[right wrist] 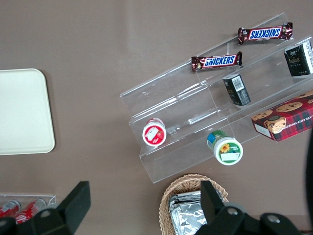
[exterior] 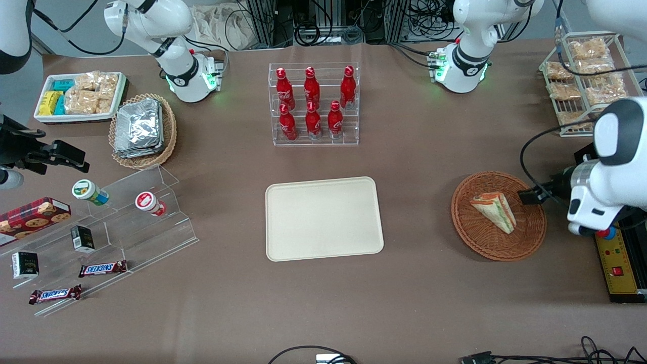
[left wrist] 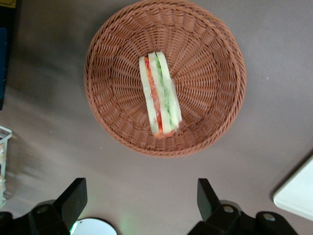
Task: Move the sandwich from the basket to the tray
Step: 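Lower the open left gripper over the wrapped sandwich in the basket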
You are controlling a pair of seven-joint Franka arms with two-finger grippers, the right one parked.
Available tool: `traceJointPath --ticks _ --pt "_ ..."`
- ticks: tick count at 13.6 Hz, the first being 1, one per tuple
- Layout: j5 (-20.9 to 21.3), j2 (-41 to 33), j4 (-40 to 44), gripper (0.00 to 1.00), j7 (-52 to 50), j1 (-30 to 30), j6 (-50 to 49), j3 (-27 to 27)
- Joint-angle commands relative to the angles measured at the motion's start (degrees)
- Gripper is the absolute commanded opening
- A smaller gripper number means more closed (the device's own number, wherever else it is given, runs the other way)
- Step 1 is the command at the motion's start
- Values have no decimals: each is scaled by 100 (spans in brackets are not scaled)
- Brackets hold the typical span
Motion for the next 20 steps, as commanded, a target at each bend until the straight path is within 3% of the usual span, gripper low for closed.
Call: traceJointPath --ticks 1,8,20 --pt "64 304 27 99 -121 90 243 -29" --pt "-23 1236 -69 99 -595 108 1033 -29" --pt "-94 1184 -1247 99 -771 108 2072 -38"
